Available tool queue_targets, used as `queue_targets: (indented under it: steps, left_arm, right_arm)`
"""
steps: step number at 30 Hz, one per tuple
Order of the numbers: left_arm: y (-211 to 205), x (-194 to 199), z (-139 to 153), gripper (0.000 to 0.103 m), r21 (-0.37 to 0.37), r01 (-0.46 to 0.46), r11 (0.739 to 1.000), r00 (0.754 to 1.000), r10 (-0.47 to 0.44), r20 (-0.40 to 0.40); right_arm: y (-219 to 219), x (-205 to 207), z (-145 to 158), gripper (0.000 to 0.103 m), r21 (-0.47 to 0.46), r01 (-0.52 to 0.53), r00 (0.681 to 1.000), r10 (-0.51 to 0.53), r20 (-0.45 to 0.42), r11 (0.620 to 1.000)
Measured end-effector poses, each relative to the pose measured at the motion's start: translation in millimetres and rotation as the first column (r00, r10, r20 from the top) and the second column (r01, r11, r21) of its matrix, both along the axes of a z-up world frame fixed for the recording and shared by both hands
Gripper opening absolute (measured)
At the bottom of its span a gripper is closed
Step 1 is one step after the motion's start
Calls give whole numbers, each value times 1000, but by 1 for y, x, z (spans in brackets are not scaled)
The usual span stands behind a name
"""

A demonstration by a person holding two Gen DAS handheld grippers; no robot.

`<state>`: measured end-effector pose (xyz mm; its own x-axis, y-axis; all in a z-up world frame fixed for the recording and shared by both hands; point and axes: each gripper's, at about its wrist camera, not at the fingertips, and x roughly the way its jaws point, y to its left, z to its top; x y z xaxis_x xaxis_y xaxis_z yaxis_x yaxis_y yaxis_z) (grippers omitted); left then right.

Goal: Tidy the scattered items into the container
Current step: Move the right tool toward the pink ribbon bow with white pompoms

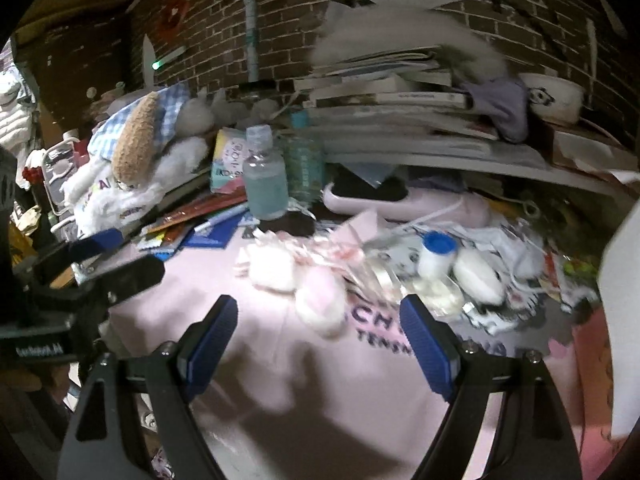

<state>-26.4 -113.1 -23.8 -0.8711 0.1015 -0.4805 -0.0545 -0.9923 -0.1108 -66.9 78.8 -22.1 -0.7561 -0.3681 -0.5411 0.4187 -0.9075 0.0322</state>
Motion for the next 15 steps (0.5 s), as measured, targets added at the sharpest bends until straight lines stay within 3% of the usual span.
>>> queue_targets:
  steps: [15]
  left_arm:
    - [-23, -8, -15, 94, 46, -37, 998, 999, 37, 15]
  right_arm:
    - [-45, -43, 2, 81, -41, -82, 994, 85, 64, 996]
